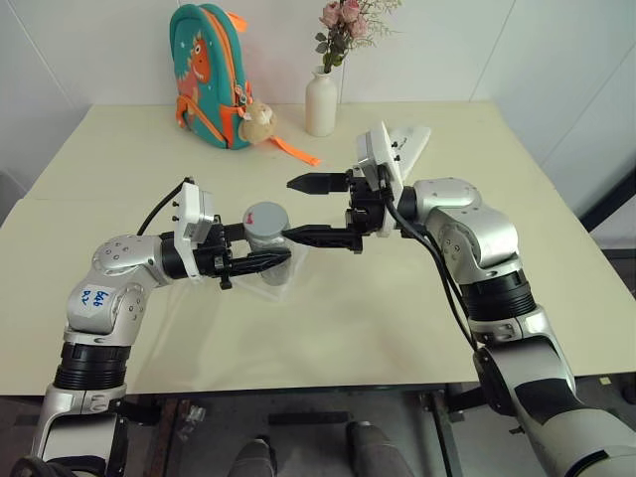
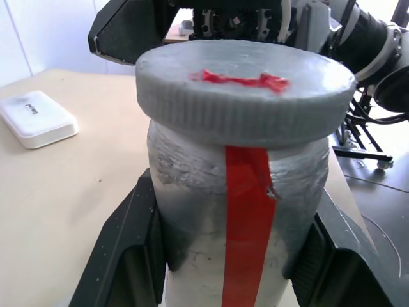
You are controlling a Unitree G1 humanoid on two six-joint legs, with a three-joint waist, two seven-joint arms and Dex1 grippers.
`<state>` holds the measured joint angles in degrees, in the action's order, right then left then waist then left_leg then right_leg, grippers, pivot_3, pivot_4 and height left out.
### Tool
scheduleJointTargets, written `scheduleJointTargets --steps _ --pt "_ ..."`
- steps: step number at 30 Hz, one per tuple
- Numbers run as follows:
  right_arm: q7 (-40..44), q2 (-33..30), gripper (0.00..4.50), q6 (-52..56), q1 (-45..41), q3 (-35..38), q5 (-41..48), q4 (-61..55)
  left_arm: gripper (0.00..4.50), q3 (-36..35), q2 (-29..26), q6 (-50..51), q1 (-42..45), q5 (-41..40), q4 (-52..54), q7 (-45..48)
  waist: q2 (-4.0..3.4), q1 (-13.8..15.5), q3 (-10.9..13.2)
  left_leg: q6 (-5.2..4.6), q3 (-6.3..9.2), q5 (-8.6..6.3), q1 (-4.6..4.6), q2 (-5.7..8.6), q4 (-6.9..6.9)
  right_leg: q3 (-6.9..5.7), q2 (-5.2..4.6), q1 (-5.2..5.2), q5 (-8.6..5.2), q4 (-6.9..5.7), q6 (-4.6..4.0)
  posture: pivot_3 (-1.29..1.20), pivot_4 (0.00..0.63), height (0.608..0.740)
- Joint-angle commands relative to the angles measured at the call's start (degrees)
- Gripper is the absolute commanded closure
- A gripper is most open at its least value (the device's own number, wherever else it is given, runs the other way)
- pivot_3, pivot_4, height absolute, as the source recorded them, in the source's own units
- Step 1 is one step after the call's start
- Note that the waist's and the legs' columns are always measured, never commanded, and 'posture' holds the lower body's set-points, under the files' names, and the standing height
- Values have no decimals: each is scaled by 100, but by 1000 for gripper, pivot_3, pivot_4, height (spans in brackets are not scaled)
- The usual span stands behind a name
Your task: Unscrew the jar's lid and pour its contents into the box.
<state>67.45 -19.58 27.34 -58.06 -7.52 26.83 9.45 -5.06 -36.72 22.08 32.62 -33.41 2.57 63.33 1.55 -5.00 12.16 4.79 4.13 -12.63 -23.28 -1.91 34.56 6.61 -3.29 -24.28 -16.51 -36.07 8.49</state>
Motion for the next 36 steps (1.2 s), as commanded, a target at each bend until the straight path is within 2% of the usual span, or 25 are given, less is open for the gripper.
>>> scheduleJointTargets --steps 1,7,10,23,36 --pt "49 18 30 49 -58 151 187 -148 2529 -99 -3 -42 38 -103 256 20 0 9 0 0 0 0 0 0 0 0 0 0 0 0 0 0 150 740" --pt "464 -46 30 675 29 205 882 -635 2529 -132 -71 62 -21 -163 340 59 0 20 0 0 0 0 -3 1 1 0 -1 0 0 3 0 0 150 740" --pt "466 -27 30 767 12 205 949 -663 2529 -155 -87 104 -51 -170 373 66 0 14 0 0 0 0 -2 0 2 0 -1 0 0 1 0 0 150 740" --pt "17 541 30 263 -311 -191 215 -148 2529 -149 -13 162 -74 -163 463 6 0 16 0 0 0 0 -2 0 6 0 -1 0 1 0 1 0 150 740" --pt "-3 674 30 366 -370 -231 149 -114 2529 -146 5 147 -80 -150 460 -26 0 17 0 0 0 0 -2 0 7 0 -1 0 1 -1 1 0 150 740"
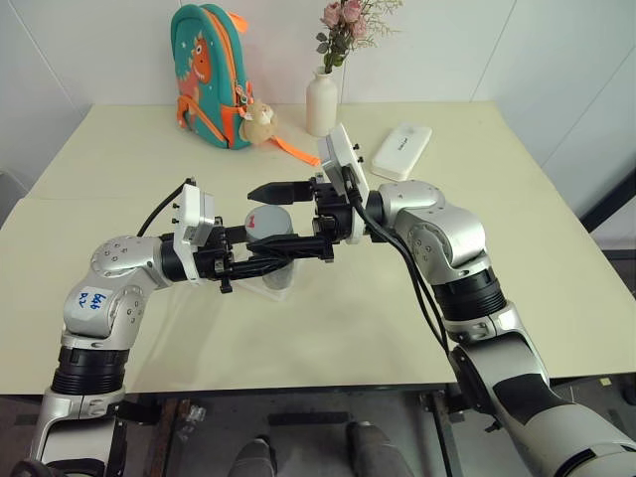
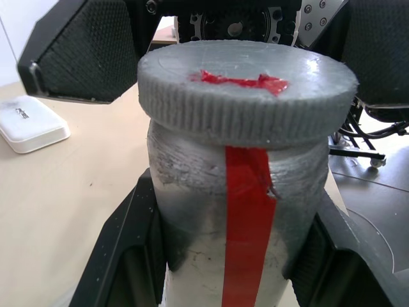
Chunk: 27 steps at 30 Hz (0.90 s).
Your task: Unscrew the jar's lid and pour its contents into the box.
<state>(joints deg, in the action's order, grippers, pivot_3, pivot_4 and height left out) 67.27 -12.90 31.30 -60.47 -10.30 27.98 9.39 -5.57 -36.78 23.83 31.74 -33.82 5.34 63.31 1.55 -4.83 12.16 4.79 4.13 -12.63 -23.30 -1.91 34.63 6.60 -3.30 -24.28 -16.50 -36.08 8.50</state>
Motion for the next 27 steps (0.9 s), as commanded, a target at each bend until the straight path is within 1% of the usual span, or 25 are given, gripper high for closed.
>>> scheduleJointTargets --steps 1,3,6,9,11,13,17,19,21,23,24,25,27 --pt "21 10 202 -45 -129 50 31 -104 2529 -95 11 -29 8 -109 183 -26 0 0 0 0 0 0 0 0 0 0 0 0 0 0 0 0 150 740" --pt "52 12 644 -50 -122 67 55 -120 2529 -94 17 -30 8 -109 184 -31 0 0 0 0 0 0 0 0 0 0 0 0 0 0 0 0 150 740" --pt "20 33 1632 -51 -118 100 72 -145 2529 -98 13 -32 2 -112 181 -25 0 -1 0 0 0 0 0 0 0 0 0 0 0 0 0 0 150 740" --pt "-67 72 1632 2 -114 164 123 -164 2529 -102 9 -27 -4 -117 183 -28 0 -1 0 0 0 0 0 0 0 0 0 0 0 0 0 0 150 740" --pt "-209 159 1632 279 -120 343 404 -245 2529 -106 8 -20 -5 -125 190 -39 0 -2 0 0 0 0 0 0 0 0 0 0 0 0 0 0 150 740" --pt "-428 272 1632 740 -146 649 861 -357 2529 -108 -3 -23 -17 -123 191 -38 0 -1 0 0 0 0 0 0 0 0 0 0 0 -1 0 0 150 740" --pt "-1205 493 1632 1905 -263 1586 2153 -483 2529 -129 -35 -15 -68 -129 213 -30 0 5 0 0 3 0 0 0 -1 0 -1 0 0 -2 0 0 150 740" --pt "-1483 466 1632 2191 -251 1873 2518 -558 2529 -142 -48 -6 -89 -136 237 -34 0 9 0 0 3 0 -1 0 -1 0 -1 0 0 -2 0 0 150 740" --pt "-1564 218 1632 1936 -15 1875 2269 -813 2529 -172 -69 6 -122 -144 274 -54 0 9 0 0 3 0 0 0 -1 -1 -1 0 0 -1 -1 0 150 740" --pt "-1546 -134 1632 1391 322 1645 1660 -1024 2529 -218 -84 21 -146 -161 297 -84 0 10 0 -1 2 -1 0 0 -3 -1 -1 1 0 5 -1 0 150 740" --pt "-1546 -341 1632 1017 524 1477 1249 -1069 2529 -245 -99 29 -167 -167 311 -95 0 10 0 -1 2 -1 -1 0 -3 -1 -1 1 0 6 -1 0 150 740" --pt "-1515 -658 1632 381 843 1231 615 -1042 2529 -283 -119 34 -199 -171 319 -101 1 13 -1 0 1 -1 -1 1 -4 0 -1 1 0 10 0 0 150 740" --pt "-1660 -1087 1632 -328 1560 1325 39 -932 2529 -429 -156 52 -270 -219 311 -147 4 39 -2 -1 0 -2 -2 1 -4 -1 -1 2 -1 17 0 0 150 740"
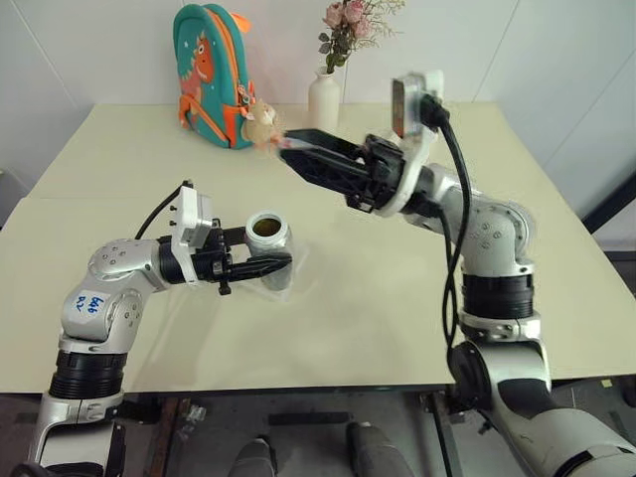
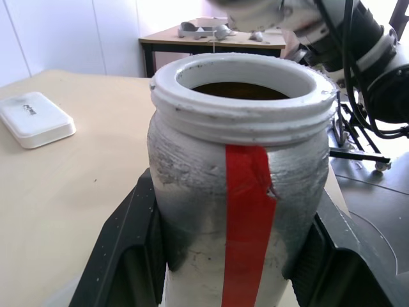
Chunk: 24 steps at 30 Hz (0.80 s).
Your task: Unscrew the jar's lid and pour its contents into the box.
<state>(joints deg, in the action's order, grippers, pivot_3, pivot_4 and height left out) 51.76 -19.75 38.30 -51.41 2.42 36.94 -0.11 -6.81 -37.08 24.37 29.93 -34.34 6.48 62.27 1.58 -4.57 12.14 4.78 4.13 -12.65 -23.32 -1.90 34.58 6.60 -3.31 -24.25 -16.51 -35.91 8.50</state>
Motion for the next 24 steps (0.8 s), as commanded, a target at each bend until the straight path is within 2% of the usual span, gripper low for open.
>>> scheduleJointTargets --steps 1,3,7,10,15,17,18,21,24 --pt "-159 -485 1632 -1252 870 129 -961 61 2529 -357 -138 10 -112 -193 195 -60 1 19 0 0 0 -1 -2 0 0 0 0 1 0 4 1 0 150 740" --pt "-395 -499 1632 -1472 1151 239 -1095 150 2529 -457 -137 59 -131 -265 194 -100 2 -15 3 -1 -3 -2 -8 1 0 2 -1 -1 -1 5 2 0 150 740" --pt "-369 -505 1632 -2810 2095 -85 -1911 802 2529 -594 -167 116 -137 -346 143 -167 3 -41 2 -1 -13 -1 5 -4 -5 14 6 -6 -1 -8 1 0 150 740" --pt "-408 -388 1632 -3248 2288 -166 -2131 1267 2529 -631 -146 166 -65 -390 107 -249 3 -41 2 -2 -15 0 3 -2 2 18 6 -4 1 -7 4 0 150 740" --pt "-304 -279 1632 -3383 2254 -92 -2095 1896 2529 -695 -100 266 27 -510 74 -382 2 -29 3 -1 -17 3 7 -1 17 23 6 6 5 -8 9 0 150 740" --pt "-246 -300 1091 -3401 2215 -92 -2092 1992 2529 -729 -88 311 45 -569 78 -439 2 -25 3 -1 -15 3 8 -1 27 22 6 13 6 -7 10 0 150 740" --pt "-204 -296 972 -3383 2187 -78 -2047 2014 2529 -740 -91 325 52 -584 78 -461 2 -25 3 -1 -15 3 8 -1 29 22 6 14 6 -7 10 0 150 740" --pt "-69 -317 54 -3377 2087 -27 -1953 2070 2529 -802 -83 404 74 -672 79 -577 2 -30 3 -1 -15 3 8 -1 33 22 6 15 8 -7 13 0 150 740" --pt "127 -441 20 -3168 1833 -7 -1820 1860 2529 -923 -123 355 110 -543 -52 -842 1 -35 3 -1 -15 3 8 -1 35 22 6 15 9 -9 14 0 150 740"
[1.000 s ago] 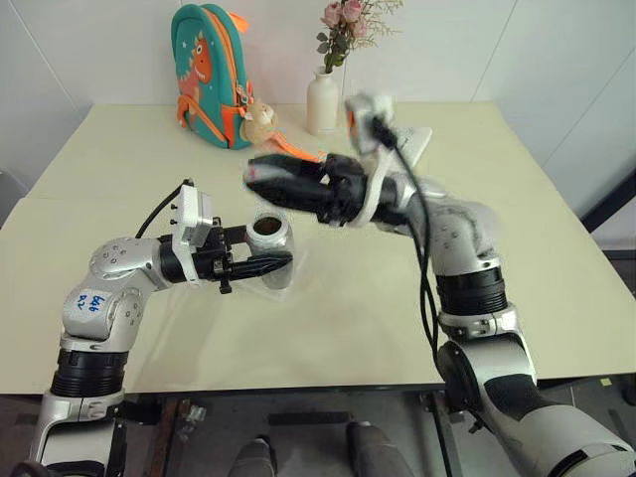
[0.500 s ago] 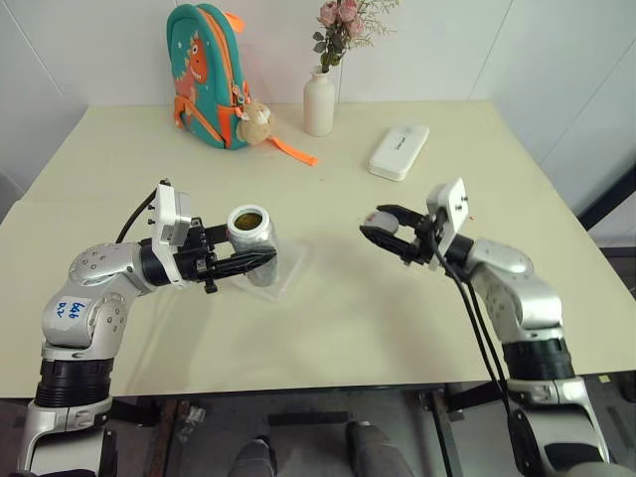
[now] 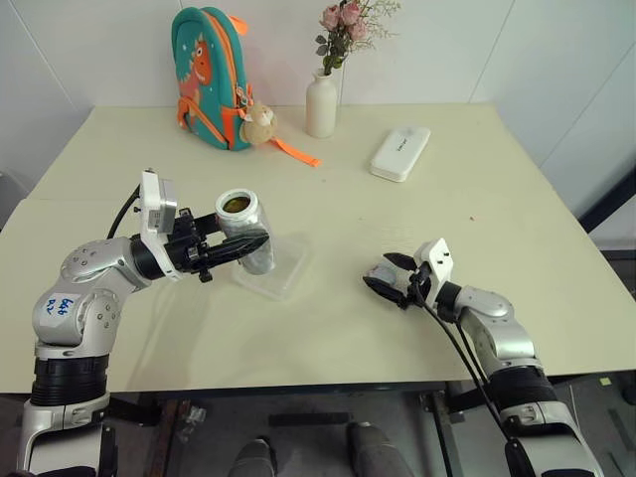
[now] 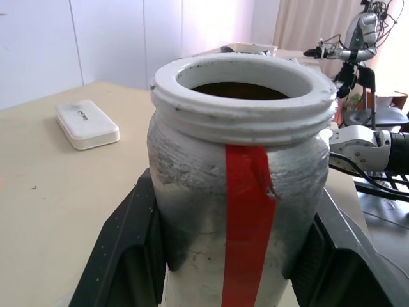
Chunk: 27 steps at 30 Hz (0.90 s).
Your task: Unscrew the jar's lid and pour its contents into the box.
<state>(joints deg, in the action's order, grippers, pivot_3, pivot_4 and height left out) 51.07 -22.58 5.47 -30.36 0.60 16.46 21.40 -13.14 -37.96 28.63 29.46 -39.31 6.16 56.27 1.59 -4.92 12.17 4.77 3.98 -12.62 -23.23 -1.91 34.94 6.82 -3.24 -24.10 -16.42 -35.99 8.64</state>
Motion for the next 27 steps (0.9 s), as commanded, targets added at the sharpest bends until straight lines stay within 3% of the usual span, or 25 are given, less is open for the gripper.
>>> scheduleJointTargets --steps 1,7,13,27 --pt "270 -202 20 260 -350 147 291 -466 2529 -342 -57 -47 176 -28 -76 -331 0 5 0 0 0 0 0 0 1 0 0 0 0 0 0 0 150 740" --pt "775 -438 20 1387 -595 -181 857 -1922 2529 -426 -376 48 229 149 -328 -511 -2 6 1 1 5 -1 -1 0 -1 -3 0 1 0 1 1 0 150 740" --pt "724 -478 20 1838 -781 -622 692 -2681 2529 -46 -911 -574 33 1280 -951 -627 -2 20 1 1 6 -4 0 0 -1 -6 0 1 -1 3 -2 0 150 740" --pt "384 -303 20 1781 -630 -820 489 -2681 2529 765 -329 -2310 565 3239 -1691 -1894 0 159 1 1 6 -5 -6 1 3 -9 -2 1 0 5 -1 0 150 740"
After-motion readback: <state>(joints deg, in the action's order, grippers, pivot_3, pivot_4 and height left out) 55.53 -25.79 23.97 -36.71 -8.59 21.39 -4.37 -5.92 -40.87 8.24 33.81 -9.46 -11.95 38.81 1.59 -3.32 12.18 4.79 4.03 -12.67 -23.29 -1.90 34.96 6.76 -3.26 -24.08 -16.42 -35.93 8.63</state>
